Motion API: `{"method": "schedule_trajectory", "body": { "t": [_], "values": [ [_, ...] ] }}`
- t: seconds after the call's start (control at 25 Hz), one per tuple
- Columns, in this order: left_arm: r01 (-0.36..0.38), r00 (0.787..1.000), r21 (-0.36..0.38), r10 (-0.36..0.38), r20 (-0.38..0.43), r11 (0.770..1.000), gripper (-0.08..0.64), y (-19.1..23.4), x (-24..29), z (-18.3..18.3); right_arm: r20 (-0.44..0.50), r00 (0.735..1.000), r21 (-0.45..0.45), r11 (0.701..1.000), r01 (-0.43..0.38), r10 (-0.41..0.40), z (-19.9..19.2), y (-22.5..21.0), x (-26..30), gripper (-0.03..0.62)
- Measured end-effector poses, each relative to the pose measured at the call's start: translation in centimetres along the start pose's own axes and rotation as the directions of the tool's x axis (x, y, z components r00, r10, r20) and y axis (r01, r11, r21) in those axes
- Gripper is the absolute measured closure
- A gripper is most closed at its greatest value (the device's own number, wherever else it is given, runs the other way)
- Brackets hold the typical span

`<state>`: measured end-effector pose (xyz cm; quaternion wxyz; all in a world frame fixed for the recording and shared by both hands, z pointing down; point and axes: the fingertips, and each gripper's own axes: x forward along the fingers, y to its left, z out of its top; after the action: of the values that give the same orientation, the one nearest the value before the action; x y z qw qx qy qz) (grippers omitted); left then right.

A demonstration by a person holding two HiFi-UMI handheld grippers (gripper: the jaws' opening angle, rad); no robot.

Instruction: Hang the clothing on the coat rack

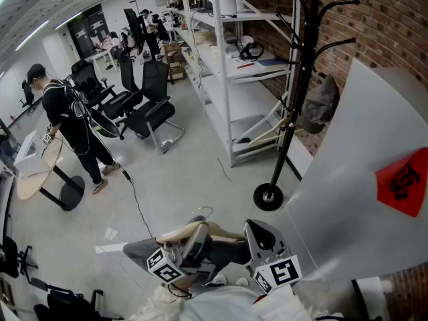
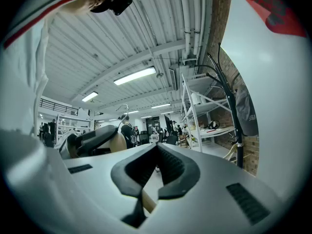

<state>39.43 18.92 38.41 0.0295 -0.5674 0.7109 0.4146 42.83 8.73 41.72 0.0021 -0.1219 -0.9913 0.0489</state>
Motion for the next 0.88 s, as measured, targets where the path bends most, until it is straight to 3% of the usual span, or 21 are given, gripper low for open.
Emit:
{"method": "schedule_trajectory", "body": {
  "t": [0.52,0.88],
  "values": [
    [0.027,0.995,-0.034,-0.023,0.095,0.999,0.457,0.8,1.3,0.6,-0.012,1.0,-0.007,1.0,-0.023,0.023,-0.7,-1.0,-0.6,0.569],
    [0.038,0.994,-0.061,-0.032,0.104,0.997,0.457,3.3,2.6,0.7,-0.007,1.0,-0.009,1.0,-0.016,0.016,-1.2,-2.2,1.6,0.569]
  ]
}}
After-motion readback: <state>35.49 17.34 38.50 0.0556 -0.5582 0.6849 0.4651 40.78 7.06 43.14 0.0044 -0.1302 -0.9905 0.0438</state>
